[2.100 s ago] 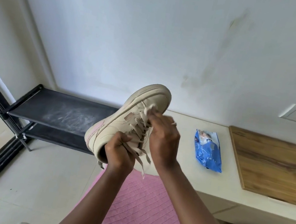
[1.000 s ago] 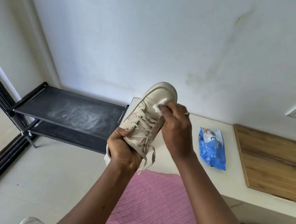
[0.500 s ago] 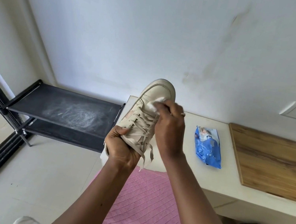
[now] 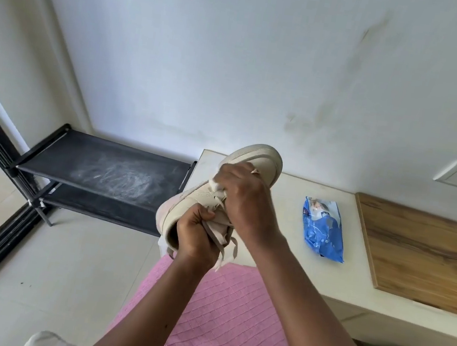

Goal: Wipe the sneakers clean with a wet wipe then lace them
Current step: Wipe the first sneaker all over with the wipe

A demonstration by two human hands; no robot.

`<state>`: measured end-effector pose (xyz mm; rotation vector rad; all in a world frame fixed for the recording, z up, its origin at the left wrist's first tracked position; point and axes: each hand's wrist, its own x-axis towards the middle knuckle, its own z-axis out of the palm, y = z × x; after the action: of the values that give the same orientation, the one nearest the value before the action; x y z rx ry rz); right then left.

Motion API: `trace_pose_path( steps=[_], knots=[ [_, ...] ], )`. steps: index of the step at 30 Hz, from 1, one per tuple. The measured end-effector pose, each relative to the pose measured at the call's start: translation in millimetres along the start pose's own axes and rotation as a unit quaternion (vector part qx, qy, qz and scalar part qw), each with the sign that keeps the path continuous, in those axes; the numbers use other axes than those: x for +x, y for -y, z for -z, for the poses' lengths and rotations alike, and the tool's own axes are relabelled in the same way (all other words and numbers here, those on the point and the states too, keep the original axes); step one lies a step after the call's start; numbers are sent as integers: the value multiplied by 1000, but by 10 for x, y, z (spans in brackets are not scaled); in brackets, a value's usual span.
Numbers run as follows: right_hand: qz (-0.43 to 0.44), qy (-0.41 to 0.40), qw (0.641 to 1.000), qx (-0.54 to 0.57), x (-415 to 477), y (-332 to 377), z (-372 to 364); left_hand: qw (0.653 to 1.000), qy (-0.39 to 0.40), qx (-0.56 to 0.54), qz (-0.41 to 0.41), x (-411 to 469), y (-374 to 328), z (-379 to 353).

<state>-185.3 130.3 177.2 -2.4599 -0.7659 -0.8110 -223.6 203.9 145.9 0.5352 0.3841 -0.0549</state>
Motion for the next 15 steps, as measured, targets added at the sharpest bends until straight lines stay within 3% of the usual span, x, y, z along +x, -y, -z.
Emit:
trace_pose_path(
  steps=[2,4,6,8,10,12,15],
  knots=[
    [-35,-28,998,-53,7,-189,30,1000,7,15,-3,-5,4,-10],
    [-98,-110,986,-82,37,-347,75,999,-7,42,-2,-23,-7,-29],
    [-164,-178,966,-89,77,-405,125,998,-14,60,-6,-34,3,-17],
    [-192,-189,961,-58,97,-371,131,995,-17,94,-17,-29,26,-10],
    [-149,-131,980,7,84,-260,61,989,-14,140,-38,-38,56,-10],
    [-83,-16,995,43,44,-42,-37,984,3,164,-72,-83,103,-25],
    [-41,87,994,47,5,134,-88,978,22,167,-120,-154,170,-37]
  ],
)
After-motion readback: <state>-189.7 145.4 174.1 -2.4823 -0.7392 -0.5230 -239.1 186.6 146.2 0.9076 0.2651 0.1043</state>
